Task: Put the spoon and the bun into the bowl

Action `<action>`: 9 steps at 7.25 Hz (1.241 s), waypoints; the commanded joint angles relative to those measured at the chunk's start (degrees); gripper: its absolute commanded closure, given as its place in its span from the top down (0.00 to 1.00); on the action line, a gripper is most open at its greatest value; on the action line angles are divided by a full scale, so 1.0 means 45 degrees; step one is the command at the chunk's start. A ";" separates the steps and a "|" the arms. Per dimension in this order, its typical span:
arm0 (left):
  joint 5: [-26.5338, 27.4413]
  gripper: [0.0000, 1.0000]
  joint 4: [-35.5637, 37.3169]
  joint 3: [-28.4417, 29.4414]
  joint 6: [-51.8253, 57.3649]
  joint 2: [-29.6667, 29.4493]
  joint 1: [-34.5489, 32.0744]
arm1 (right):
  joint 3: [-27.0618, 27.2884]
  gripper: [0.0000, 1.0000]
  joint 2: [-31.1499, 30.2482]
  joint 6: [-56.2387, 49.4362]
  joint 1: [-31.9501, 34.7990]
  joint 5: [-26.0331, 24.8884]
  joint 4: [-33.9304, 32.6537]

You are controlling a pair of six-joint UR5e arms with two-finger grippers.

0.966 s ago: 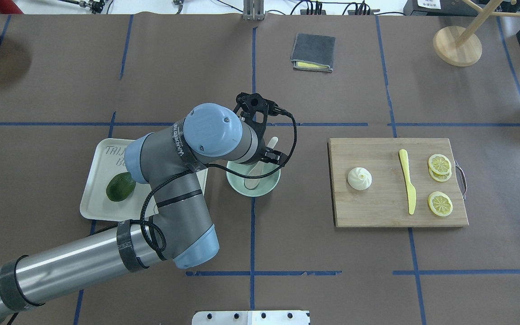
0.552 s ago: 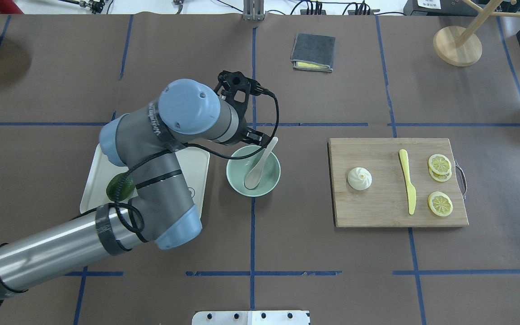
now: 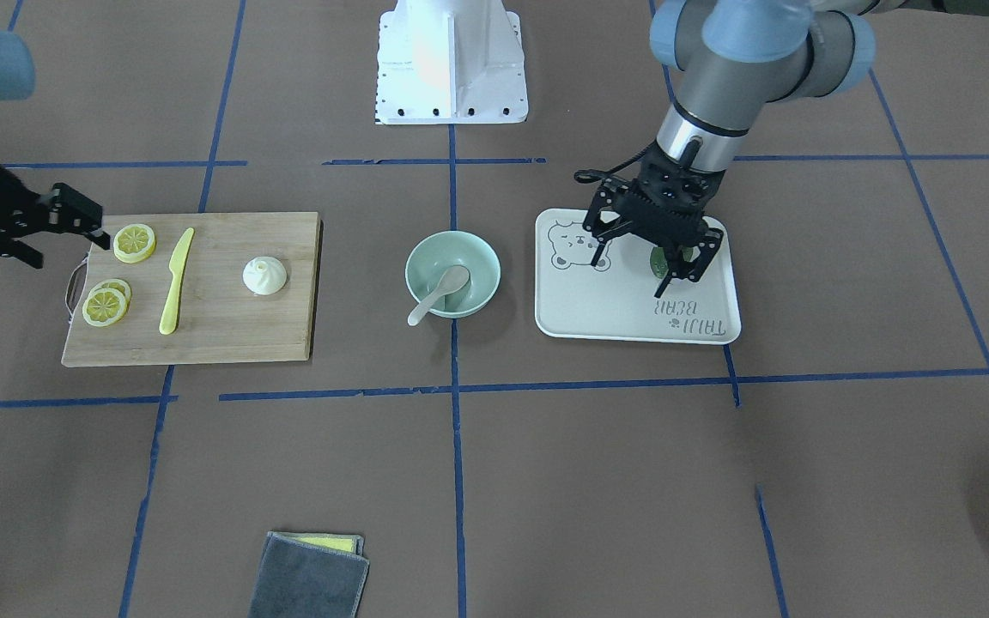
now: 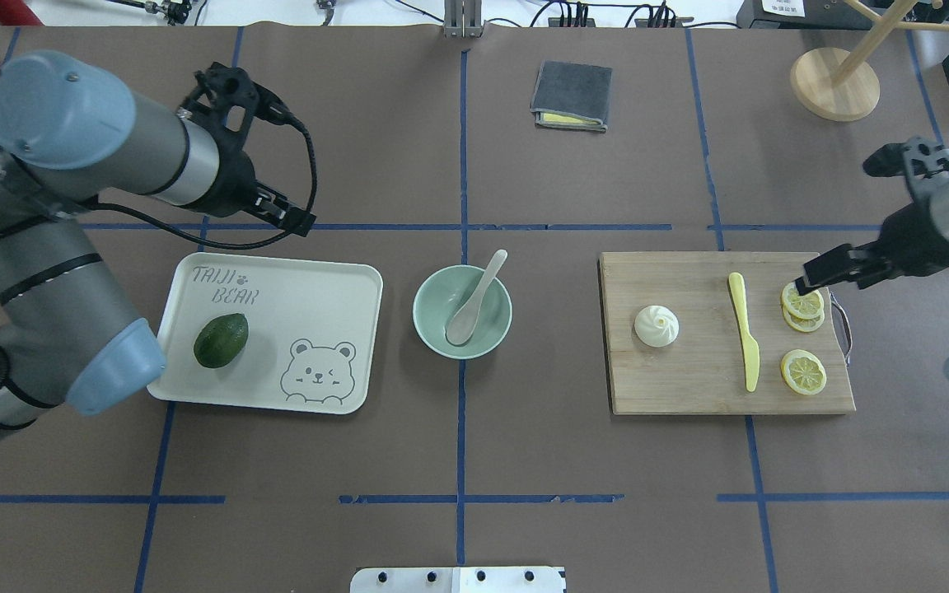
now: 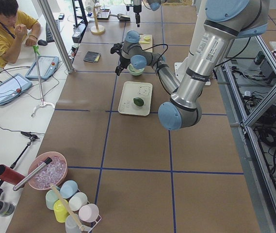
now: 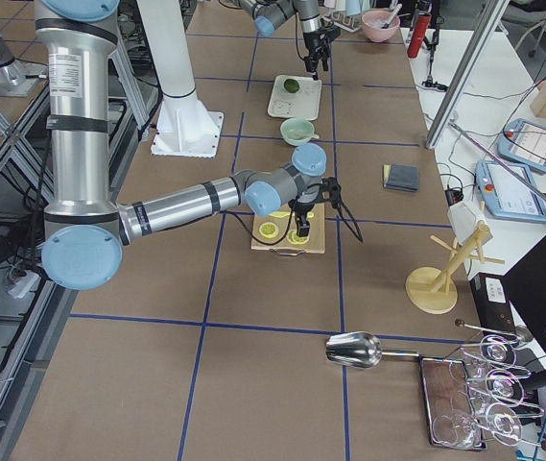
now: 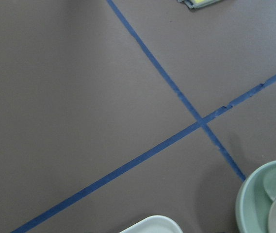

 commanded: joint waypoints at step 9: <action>-0.0207 0.89 -0.0011 -0.0516 0.0398 0.1082 -0.0658 | -0.0881 0.97 0.3435 0.3109 -0.3985 -0.4493 -0.3038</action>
